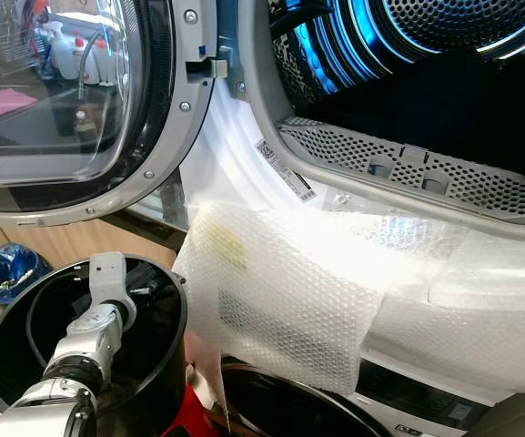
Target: Clothes washing
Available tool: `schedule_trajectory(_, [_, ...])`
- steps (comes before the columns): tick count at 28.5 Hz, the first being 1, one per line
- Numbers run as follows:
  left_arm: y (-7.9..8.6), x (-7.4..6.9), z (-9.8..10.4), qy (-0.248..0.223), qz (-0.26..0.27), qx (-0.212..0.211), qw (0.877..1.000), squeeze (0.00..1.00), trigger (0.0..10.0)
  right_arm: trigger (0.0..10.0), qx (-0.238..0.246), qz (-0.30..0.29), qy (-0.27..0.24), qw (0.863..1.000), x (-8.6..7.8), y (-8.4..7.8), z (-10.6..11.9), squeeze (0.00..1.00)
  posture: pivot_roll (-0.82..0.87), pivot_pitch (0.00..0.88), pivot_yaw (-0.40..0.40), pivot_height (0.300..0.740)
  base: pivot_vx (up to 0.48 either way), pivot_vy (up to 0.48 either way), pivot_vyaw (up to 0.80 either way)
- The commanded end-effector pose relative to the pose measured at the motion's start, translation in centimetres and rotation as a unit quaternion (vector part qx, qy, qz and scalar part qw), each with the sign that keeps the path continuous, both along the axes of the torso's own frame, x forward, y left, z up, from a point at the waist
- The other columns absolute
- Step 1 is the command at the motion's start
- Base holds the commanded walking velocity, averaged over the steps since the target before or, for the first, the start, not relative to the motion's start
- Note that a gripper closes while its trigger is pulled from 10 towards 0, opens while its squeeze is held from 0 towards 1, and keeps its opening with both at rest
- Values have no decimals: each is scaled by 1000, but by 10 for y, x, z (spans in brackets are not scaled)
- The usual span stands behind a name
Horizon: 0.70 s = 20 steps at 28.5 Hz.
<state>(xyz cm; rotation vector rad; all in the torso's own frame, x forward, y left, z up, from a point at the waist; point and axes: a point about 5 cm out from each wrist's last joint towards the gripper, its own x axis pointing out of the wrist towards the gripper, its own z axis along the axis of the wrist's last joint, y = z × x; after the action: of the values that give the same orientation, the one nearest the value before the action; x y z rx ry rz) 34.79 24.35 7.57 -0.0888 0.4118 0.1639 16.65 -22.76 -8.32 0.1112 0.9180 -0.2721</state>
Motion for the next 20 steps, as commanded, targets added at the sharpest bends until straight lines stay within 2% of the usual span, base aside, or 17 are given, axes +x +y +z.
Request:
schedule_trajectory(1, [2, -9, -15, 45, 7, 4, 999, 0, 8980, 10000, 2, -11, 2, 1000, -5, -2, -1, 0, -177, 0, -49, 740, 0, 0, 0])
schedule_trajectory(2, [3, -10, -16, 51, 9, 6, 999, 0, 0, 10000, 2, -11, 3, 1000, -5, -2, -2, 0, -177, 0, -49, 740, 0, 0, 0])
schedule_trajectory(20, [0, -7, -13, 52, -16, 28, 998, 0, 0, 10000, 1, -15, 2, 1000, -4, -3, -1, 0, -174, 3, -52, 740, 0, 0, 0])
